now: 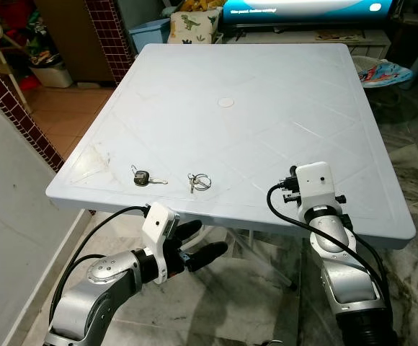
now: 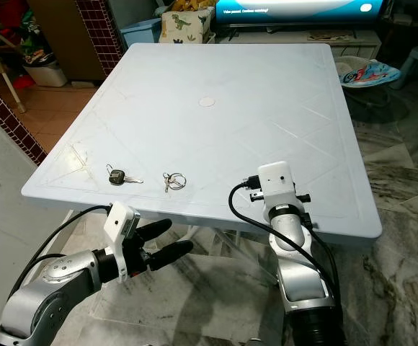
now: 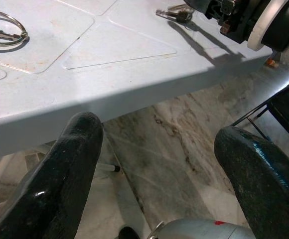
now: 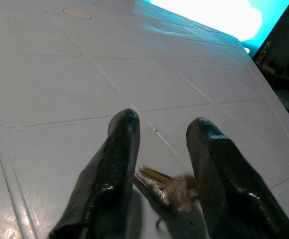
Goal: Hang keys on a hook
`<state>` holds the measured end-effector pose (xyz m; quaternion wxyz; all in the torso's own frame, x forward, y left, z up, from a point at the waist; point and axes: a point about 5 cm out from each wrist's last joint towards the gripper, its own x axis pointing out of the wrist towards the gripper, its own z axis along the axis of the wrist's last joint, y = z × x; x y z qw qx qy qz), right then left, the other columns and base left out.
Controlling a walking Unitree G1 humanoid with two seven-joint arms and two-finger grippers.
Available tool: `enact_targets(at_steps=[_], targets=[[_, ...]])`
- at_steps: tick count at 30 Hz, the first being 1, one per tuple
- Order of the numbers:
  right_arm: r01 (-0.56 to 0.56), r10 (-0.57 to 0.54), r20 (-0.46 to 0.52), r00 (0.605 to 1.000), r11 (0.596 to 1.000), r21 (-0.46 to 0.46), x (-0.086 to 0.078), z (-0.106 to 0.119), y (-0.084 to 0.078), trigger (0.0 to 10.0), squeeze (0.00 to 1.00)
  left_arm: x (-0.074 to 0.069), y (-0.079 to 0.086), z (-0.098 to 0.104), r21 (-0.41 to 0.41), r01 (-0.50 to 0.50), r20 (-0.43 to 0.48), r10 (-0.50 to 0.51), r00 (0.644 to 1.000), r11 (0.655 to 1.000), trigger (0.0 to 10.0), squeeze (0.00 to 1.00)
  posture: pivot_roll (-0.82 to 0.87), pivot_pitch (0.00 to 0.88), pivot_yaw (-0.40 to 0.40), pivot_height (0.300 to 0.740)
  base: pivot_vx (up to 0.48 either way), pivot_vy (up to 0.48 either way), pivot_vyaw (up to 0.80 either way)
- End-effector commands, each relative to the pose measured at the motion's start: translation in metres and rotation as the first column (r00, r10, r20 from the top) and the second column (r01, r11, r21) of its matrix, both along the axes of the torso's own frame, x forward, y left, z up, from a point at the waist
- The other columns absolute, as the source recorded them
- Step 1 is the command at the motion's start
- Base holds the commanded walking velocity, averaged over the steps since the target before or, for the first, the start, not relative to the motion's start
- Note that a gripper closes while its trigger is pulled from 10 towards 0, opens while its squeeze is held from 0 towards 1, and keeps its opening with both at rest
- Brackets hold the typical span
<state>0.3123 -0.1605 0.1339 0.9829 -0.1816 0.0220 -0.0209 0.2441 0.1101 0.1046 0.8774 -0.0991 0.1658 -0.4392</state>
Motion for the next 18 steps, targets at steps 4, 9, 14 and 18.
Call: enact_targets(at_steps=[4, 9, 14, 18], targets=[[-0.029, 0.029, 0.029, 0.999, 1.000, -0.001, 0.000, 0.013, 0.004, 10.0, 1.00, -0.001, 0.004, -0.002, 0.023, -0.002, -0.005, 0.003, 1.000, 1.000, 10.0, 0.00, -0.08, 0.111, 0.113, 0.740, 0.000, 0.000, 0.00], [-0.034, 0.036, 0.051, 0.998, 0.999, -0.037, -0.005, 0.020, 0.001, 10.0, 1.00, -0.001, 0.003, -0.002, 0.024, 0.001, -0.006, -0.001, 1.000, 1.000, 10.0, 0.00, -0.08, 0.112, 0.113, 0.740, 0.000, 0.000, 0.00], [-0.028, 0.028, -0.013, 1.000, 1.000, -0.010, -0.012, 0.015, -0.002, 10.0, 1.00, -0.001, 0.003, -0.003, 0.023, 0.002, -0.009, -0.002, 1.000, 1.000, 10.0, 0.00, -0.09, 0.111, 0.112, 0.740, 0.000, 0.000, 0.00], [-0.045, 0.045, -0.071, 0.996, 0.999, -0.001, -0.019, 0.010, -0.002, 10.0, 1.00, -0.001, 0.002, -0.003, 0.023, 0.002, -0.009, -0.002, 1.000, 1.000, 10.0, 0.00, -0.09, 0.111, 0.110, 0.740, 0.000, 0.000, 0.00]])
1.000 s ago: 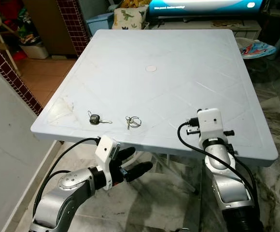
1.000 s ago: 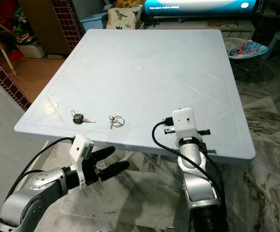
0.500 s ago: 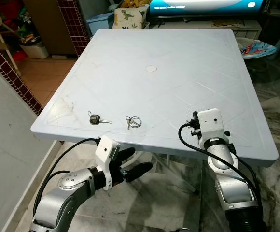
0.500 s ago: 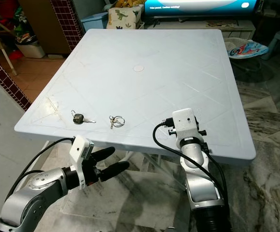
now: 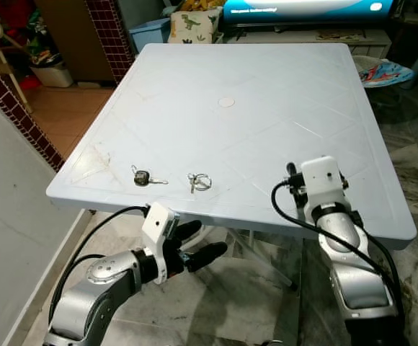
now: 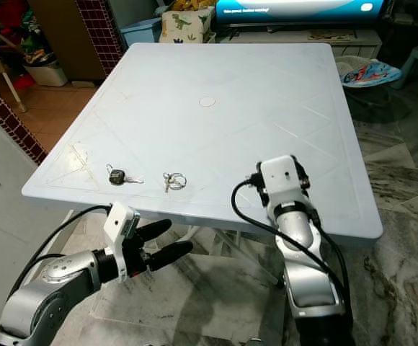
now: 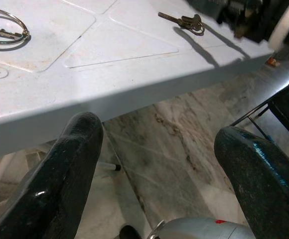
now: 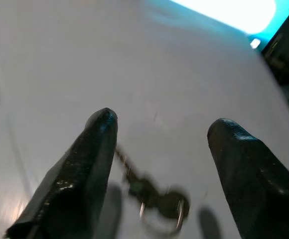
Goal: Hang keys on a hook
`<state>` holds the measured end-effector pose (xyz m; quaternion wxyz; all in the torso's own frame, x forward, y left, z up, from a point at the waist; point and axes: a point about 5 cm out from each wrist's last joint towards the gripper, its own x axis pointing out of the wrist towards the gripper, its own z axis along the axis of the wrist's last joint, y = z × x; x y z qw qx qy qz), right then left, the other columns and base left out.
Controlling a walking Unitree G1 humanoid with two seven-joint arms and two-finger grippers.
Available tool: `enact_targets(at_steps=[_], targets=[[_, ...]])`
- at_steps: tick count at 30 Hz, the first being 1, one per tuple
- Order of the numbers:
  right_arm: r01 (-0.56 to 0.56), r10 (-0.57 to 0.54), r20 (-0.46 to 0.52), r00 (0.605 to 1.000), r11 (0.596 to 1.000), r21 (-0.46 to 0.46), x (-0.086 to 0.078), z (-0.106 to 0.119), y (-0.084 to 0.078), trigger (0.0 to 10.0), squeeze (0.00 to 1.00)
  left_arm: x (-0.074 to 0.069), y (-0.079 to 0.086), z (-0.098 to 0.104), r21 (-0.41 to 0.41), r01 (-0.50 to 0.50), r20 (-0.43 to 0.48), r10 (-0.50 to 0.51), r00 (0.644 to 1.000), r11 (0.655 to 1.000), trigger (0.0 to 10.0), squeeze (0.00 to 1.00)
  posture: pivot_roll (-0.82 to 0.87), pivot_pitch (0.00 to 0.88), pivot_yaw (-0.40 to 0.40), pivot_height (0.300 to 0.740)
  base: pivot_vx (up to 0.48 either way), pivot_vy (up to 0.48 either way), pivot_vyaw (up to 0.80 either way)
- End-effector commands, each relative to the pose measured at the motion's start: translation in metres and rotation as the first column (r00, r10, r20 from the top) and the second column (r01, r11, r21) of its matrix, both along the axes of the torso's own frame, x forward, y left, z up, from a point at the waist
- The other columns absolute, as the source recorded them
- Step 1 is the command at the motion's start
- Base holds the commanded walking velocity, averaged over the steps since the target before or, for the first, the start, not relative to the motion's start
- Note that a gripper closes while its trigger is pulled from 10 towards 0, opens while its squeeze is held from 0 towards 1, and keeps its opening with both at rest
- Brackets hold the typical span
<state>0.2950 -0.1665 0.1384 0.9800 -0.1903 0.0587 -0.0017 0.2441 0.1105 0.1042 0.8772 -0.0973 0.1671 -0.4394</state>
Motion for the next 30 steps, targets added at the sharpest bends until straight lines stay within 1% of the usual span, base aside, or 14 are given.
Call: enact_targets(at_steps=[1, 3, 4, 5, 6, 7, 8, 14, 15, 18, 23, 24, 30], targets=[[-0.033, 0.033, -0.026, 0.999, 0.999, 0.010, -0.006, 0.002, 0.003, 10.0, 1.00, -0.001, 0.002, -0.003, 0.018, 0.000, -0.008, 0.000, 1.000, 1.000, 10.0, 0.00, -0.09, 0.110, 0.107, 0.740, 0.000, 0.000, 0.00], [-0.048, 0.049, -0.066, 0.997, 0.999, 0.010, -0.011, -0.002, 0.002, 10.0, 1.00, -0.001, 0.002, -0.003, 0.018, -0.002, -0.008, 0.002, 1.000, 1.000, 10.0, 0.00, -0.09, 0.110, 0.107, 0.740, 0.000, 0.000, 0.00], [-0.050, 0.051, -0.073, 0.996, 0.999, 0.021, -0.013, -0.003, 0.001, 10.0, 0.90, -0.001, 0.003, -0.003, 0.017, -0.003, -0.008, 0.003, 1.000, 1.000, 10.0, 0.00, -0.09, 0.110, 0.107, 0.740, 0.000, 0.000, 0.00], [-0.060, 0.061, -0.079, 0.995, 0.998, 0.019, -0.014, -0.003, 0.000, 10.0, 0.61, -0.001, 0.003, -0.003, 0.017, -0.003, -0.008, 0.004, 1.000, 1.000, 10.0, 0.00, -0.09, 0.110, 0.107, 0.740, 0.000, 0.000, 0.00], [-0.068, 0.069, -0.083, 0.994, 0.998, 0.017, -0.015, -0.003, -0.001, 10.0, 0.61, -0.001, 0.003, -0.003, 0.016, -0.003, -0.009, 0.004, 1.000, 1.000, 10.0, 0.00, -0.09, 0.110, 0.107, 0.740, 0.000, 0.000, 0.00], [-0.076, 0.077, -0.095, 0.992, 0.997, 0.016, -0.016, -0.005, -0.002, 10.0, 0.13, -0.001, 0.003, -0.003, 0.016, -0.002, -0.009, 0.002, 1.000, 1.000, 10.0, 0.00, -0.09, 0.110, 0.107, 0.740, 0.000, 0.000, 0.00], [-0.085, 0.086, -0.110, 0.990, 0.996, 0.016, -0.017, -0.007, -0.004, 10.0, 0.00, -0.001, 0.002, -0.003, 0.016, 0.000, -0.009, 0.000, 1.000, 1.000, 10.0, 0.00, -0.09, 0.107, 0.104, 0.740, 0.000, 0.000, 0.00], [-0.113, 0.112, -0.152, 0.982, 0.994, 0.003, -0.019, -0.009, -0.009, 10.0, 0.00, 0.000, 0.002, -0.004, 0.016, 0.001, -0.009, -0.001, 1.000, 1.000, 10.0, 0.00, -0.09, 0.101, 0.103, 0.740, 0.000, 0.000, 0.00], [-0.146, 0.143, -0.172, 0.975, 0.989, 0.000, -0.020, -0.012, -0.009, 10.0, 0.00, 0.000, 0.001, -0.004, 0.016, 0.002, -0.009, -0.001, 1.000, 1.000, 10.0, 0.00, -0.09, 0.101, 0.103, 0.740, 0.000, 0.000, 0.00], [-0.177, 0.171, -0.189, 0.967, 0.984, -0.016, -0.021, -0.015, -0.011, 10.0, 0.00, 0.000, 0.001, -0.004, 0.016, 0.002, -0.009, -0.002, 1.000, 1.000, 10.0, 0.00, -0.09, 0.101, 0.103, 0.740, 0.000, 0.000, 0.00], [-0.234, 0.220, -0.189, 0.957, 0.971, -0.055, -0.017, -0.016, -0.015, 10.0, 0.00, 0.000, 0.001, -0.004, 0.015, -0.001, -0.009, 0.001, 1.000, 1.000, 10.0, 0.00, -0.09, 0.100, 0.103, 0.740, 0.000, 0.000, 0.00], [-0.237, 0.221, -0.184, 0.958, 0.969, -0.074, -0.013, -0.014, -0.019, 10.0, 0.00, 0.000, 0.001, -0.004, 0.015, -0.002, -0.009, 0.002, 1.000, 1.000, 10.0, 0.00, -0.09, 0.102, 0.102, 0.740, 0.000, 0.000, 0.00], [-0.255, 0.233, -0.184, 0.955, 0.962, -0.102, -0.009, -0.013, -0.027, 10.0, 0.00, 0.000, 0.002, -0.004, 0.014, -0.004, -0.011, 0.004, 1.000, 1.000, 10.0, 0.00, -0.09, 0.108, 0.102, 0.740, 0.000, 0.000, 0.00]])
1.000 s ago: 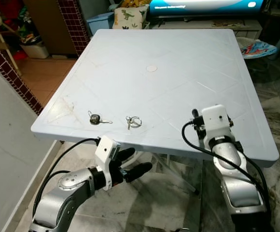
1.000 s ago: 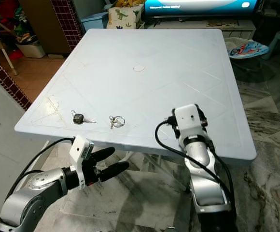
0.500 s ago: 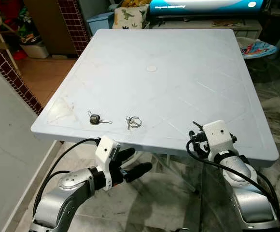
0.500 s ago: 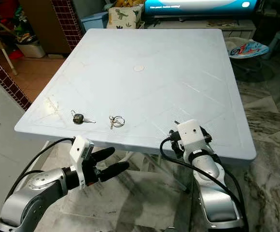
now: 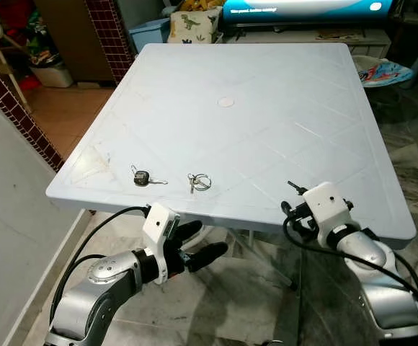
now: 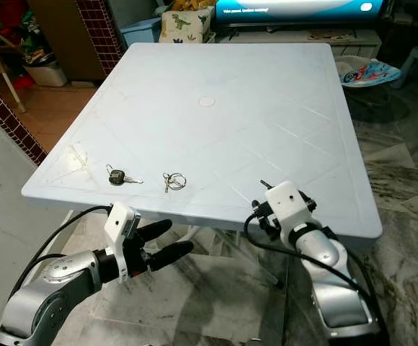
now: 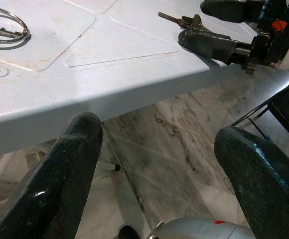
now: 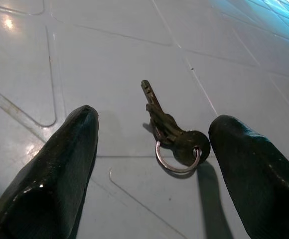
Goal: Hang keys on a hook
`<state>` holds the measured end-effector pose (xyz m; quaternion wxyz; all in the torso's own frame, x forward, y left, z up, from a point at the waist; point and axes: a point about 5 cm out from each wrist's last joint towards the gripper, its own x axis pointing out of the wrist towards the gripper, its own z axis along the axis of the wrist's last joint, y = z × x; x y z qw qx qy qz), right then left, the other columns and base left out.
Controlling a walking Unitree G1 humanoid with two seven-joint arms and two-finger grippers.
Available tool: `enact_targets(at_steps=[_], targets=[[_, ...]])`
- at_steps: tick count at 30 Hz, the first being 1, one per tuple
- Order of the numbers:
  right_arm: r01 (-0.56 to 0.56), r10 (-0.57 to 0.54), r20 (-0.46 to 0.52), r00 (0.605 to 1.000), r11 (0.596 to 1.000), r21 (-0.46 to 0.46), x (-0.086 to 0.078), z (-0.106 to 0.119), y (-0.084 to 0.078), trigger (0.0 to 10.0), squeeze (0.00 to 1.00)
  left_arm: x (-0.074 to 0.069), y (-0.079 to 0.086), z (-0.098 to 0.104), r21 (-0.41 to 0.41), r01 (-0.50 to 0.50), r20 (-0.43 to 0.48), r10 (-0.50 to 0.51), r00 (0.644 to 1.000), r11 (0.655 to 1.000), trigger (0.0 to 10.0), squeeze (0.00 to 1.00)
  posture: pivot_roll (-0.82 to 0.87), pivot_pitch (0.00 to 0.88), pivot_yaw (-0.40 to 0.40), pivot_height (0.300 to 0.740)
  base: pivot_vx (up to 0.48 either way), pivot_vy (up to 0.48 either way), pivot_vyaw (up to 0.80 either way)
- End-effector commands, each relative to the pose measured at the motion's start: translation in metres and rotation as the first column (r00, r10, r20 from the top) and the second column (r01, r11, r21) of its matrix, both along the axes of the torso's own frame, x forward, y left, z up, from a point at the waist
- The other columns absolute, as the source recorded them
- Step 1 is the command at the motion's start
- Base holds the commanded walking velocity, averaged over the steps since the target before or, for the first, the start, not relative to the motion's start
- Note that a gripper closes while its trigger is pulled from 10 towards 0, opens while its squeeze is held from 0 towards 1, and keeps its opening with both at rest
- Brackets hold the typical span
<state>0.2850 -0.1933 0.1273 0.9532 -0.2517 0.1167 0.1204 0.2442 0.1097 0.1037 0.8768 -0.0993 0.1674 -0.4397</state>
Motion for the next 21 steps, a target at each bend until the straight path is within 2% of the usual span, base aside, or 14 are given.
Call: enact_targets(at_steps=[1, 6, 7, 8, 9, 10, 14, 21], targets=[[-0.030, 0.030, -0.006, 1.000, 0.999, -0.012, 0.001, -0.002, -0.001, 10.0, 0.00, -0.001, 0.003, -0.003, 0.017, -0.004, -0.009, 0.004, 1.000, 1.000, 10.0, 0.00, -0.09, 0.108, 0.102, 0.740, 0.000, 0.000, 0.00], [-0.064, 0.064, -0.009, 0.998, 0.998, -0.010, 0.006, -0.004, -0.008, 10.0, 0.00, -0.001, 0.002, -0.003, 0.018, -0.002, -0.011, 0.002, 1.000, 1.000, 10.0, 0.00, -0.09, 0.108, 0.102, 0.740, 0.000, 0.000, 0.00], [-0.069, 0.068, -0.016, 0.998, 0.998, -0.003, 0.007, -0.004, -0.009, 7.8, 0.00, -0.001, 0.002, -0.004, 0.019, -0.001, -0.011, 0.002, 1.000, 1.000, 10.0, 0.00, -0.09, 0.108, 0.102, 0.740, 0.000, 0.000, 0.00], [-0.069, 0.069, -0.016, 0.997, 0.998, 0.000, 0.007, -0.004, -0.009, 7.8, 0.00, -0.001, 0.002, -0.004, 0.019, -0.002, -0.012, 0.002, 1.000, 1.000, 10.0, 0.00, -0.09, 0.108, 0.102, 0.740, 0.000, 0.000, 0.00], [-0.065, 0.065, -0.014, 0.998, 0.998, 0.003, 0.008, -0.004, -0.010, 4.5, 0.00, -0.001, 0.002, -0.004, 0.019, -0.001, -0.012, 0.002, 1.000, 1.000, 10.0, 0.00, -0.09, 0.108, 0.102, 0.740, 0.000, 0.000, 0.00], [-0.062, 0.062, -0.014, 0.998, 0.998, 0.007, 0.009, -0.004, -0.013, 0.0, 0.00, -0.001, 0.002, -0.003, 0.019, -0.002, -0.012, 0.002, 1.000, 1.000, 10.0, 0.00, -0.08, 0.113, 0.104, 0.740, 0.000, 0.000, 0.00], [-0.067, 0.067, -0.014, 0.998, 0.998, 0.019, 0.011, -0.003, -0.017, 0.0, 0.00, -0.001, 0.002, -0.003, 0.019, -0.003, -0.011, 0.003, 1.000, 1.000, 10.0, 0.00, -0.08, 0.113, 0.103, 0.740, 0.000, 0.000, 0.00], [-0.087, 0.087, -0.021, 0.996, 0.996, -0.014, 0.013, -0.008, -0.023, 0.0, 0.00, -0.001, 0.002, -0.003, 0.019, -0.004, -0.012, 0.004, 1.000, 1.000, 10.0, 0.00, -0.08, 0.113, 0.101, 0.740, 0.000, 0.000, 0.00]])
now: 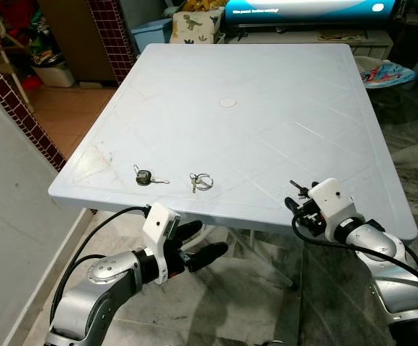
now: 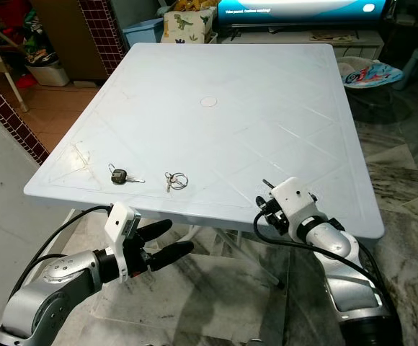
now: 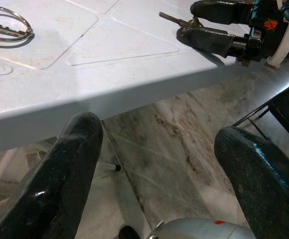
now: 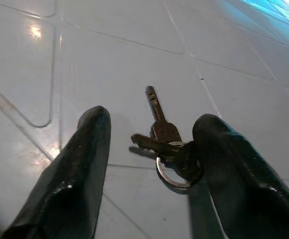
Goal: Hang keys on a hook
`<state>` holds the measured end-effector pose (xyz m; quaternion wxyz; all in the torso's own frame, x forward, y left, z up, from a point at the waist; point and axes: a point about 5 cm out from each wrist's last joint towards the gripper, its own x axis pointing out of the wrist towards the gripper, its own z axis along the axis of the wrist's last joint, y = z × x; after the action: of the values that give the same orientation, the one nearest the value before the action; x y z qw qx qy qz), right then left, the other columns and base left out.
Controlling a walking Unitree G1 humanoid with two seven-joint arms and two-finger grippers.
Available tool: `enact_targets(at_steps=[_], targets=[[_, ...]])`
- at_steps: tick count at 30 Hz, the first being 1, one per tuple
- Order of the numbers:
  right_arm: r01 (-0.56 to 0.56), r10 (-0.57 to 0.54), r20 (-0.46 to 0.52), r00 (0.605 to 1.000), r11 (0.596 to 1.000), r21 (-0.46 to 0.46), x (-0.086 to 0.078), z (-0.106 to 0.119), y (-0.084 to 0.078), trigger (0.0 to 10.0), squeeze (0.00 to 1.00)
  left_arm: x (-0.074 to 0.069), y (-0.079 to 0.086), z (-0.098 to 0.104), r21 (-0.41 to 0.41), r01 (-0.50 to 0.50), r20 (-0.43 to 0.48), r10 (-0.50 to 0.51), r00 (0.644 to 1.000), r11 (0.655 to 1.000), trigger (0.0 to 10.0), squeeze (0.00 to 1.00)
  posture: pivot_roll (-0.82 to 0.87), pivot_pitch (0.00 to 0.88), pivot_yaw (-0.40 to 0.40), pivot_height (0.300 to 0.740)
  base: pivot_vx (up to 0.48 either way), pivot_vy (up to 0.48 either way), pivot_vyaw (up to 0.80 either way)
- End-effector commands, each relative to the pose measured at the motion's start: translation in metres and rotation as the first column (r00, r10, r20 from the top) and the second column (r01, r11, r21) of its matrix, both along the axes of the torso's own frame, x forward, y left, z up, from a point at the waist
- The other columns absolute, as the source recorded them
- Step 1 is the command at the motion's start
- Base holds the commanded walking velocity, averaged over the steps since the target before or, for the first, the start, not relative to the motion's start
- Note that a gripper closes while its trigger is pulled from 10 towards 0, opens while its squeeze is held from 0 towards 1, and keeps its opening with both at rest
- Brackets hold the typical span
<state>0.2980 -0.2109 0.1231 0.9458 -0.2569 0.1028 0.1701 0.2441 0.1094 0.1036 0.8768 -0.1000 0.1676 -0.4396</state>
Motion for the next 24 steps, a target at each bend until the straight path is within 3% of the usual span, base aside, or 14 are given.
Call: enact_targets(at_steps=[1, 15, 24], targets=[[0.016, -0.016, -0.025, 1.000, 1.000, -0.020, -0.0010, -0.0055, -0.0055, 0.0, 0.00, -0.0007, 0.0023, -0.0031, 0.020, -0.003, -0.011, 0.004, 1.000, 1.000, 10.0, 0.00, -0.08, 0.113, 0.101, 0.740, 0.000, 0.000, 0.00], [-0.006, 0.004, -0.027, 1.000, 0.999, -0.053, -0.0046, -0.0132, -0.0022, 0.0, 0.00, -0.0017, 0.0028, -0.0036, 0.022, 0.000, -0.015, 0.001, 1.000, 1.000, 10.0, 0.00, -0.08, 0.116, 0.103, 0.740, 0.000, 0.000, 0.00], [0.052, -0.052, 0.010, 0.999, 0.997, -0.064, -0.0001, -0.0111, -0.0042, 0.0, 0.00, -0.0025, 0.0028, -0.0043, 0.025, 0.005, -0.017, -0.004, 1.000, 1.000, 10.0, 0.00, -0.08, 0.111, 0.103, 0.740, 0.000, 0.000, 0.00]])
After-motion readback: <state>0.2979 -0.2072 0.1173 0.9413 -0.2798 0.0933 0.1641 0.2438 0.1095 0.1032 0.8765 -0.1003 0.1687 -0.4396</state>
